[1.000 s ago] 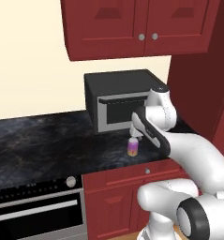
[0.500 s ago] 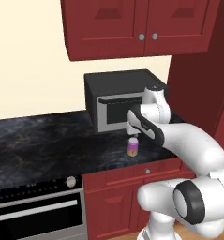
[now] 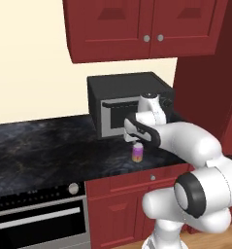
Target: Four empty soda cans are scattered around the kitchen. Gather all the cans and cluster them next to the stove for recycling.
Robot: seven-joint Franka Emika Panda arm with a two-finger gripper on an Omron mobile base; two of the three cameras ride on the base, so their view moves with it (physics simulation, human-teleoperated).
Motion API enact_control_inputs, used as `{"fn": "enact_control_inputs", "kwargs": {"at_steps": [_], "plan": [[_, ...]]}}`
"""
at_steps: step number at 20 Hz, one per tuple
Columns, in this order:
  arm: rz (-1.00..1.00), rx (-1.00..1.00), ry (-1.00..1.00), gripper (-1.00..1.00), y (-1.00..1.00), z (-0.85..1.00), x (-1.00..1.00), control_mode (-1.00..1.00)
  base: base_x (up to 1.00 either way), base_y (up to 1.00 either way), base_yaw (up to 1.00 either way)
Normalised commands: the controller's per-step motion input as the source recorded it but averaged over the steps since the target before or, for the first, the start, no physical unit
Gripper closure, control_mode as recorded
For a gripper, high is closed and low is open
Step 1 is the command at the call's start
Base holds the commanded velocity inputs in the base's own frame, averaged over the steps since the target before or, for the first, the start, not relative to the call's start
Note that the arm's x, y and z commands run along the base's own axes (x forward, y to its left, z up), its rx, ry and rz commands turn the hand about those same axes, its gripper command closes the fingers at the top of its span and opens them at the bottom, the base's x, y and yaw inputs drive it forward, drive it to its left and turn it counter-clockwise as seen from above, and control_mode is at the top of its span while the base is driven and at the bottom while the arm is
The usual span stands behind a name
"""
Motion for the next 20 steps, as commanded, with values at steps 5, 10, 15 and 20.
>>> {"fn": "enact_control_inputs", "kwargs": {"at_steps": [5, 10, 15, 20], "plan": [[0.0, 0.0, 0.01, -1.0, 0.03, -0.16, 0.28, -1.0, 0.0, 0.0, 0.0], [0.0, 0.0, 0.0, -1.0, 0.02, -0.15, 0.26, -1.0, 0.0, 0.0, 0.0], [0.0, 0.0, 0.0, -1.0, 0.0, -0.11, 0.02, -1.0, 0.0, 0.0, 0.0], [0.0, 0.0, 0.0, -1.0, 0.0, -0.19, 0.0, -1.0, 0.0, 0.0, 0.0]]}}
